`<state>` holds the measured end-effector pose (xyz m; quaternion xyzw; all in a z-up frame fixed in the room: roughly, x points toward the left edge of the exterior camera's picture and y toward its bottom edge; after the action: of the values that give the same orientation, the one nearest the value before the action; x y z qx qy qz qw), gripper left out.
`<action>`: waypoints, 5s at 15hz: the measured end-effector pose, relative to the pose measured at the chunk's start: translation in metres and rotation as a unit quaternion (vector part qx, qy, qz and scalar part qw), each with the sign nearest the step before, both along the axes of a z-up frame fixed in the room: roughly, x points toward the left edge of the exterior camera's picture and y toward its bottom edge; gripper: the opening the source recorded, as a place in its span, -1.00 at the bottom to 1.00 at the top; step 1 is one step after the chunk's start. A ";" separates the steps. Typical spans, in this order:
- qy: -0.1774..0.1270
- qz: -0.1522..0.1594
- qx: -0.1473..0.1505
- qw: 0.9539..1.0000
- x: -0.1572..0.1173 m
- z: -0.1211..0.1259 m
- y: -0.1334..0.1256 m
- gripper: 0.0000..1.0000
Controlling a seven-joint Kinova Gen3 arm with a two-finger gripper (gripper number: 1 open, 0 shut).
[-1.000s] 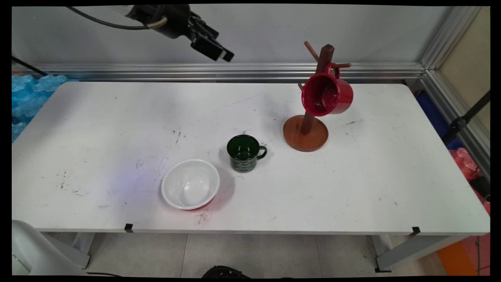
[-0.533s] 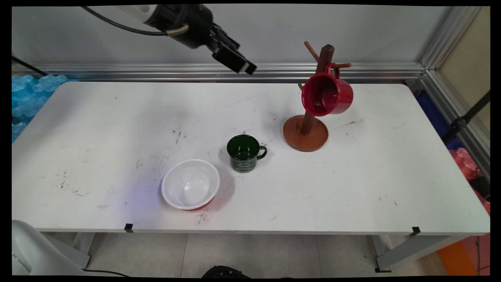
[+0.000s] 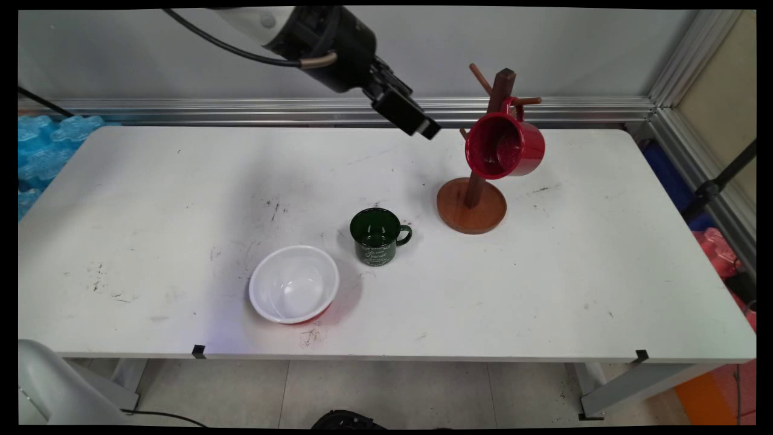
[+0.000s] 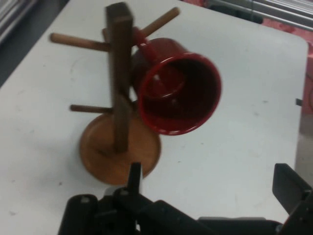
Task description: Pick up the red mug from the rack, then place the picked object on the table
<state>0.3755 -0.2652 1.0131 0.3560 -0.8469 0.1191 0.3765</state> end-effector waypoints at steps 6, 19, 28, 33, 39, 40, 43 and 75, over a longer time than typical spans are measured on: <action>0.015 -0.007 0.016 1.000 -0.031 -0.001 -0.007 1.00; 0.047 0.032 0.050 0.997 -0.101 -0.046 -0.055 1.00; 0.045 0.075 0.070 0.994 -0.137 -0.068 -0.074 1.00; 0.042 0.098 0.074 0.992 -0.153 -0.073 -0.077 1.00; 0.034 0.113 0.071 0.990 -0.171 -0.076 -0.076 1.00; 0.033 0.115 0.070 0.990 -0.173 -0.077 -0.076 1.00; 0.027 0.122 0.068 0.990 -0.179 -0.078 -0.077 -1.00; 0.042 0.089 0.050 0.994 -0.196 -0.042 -0.036 -1.00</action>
<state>0.1792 -0.3015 0.9715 0.4530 -0.8004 0.0940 0.3812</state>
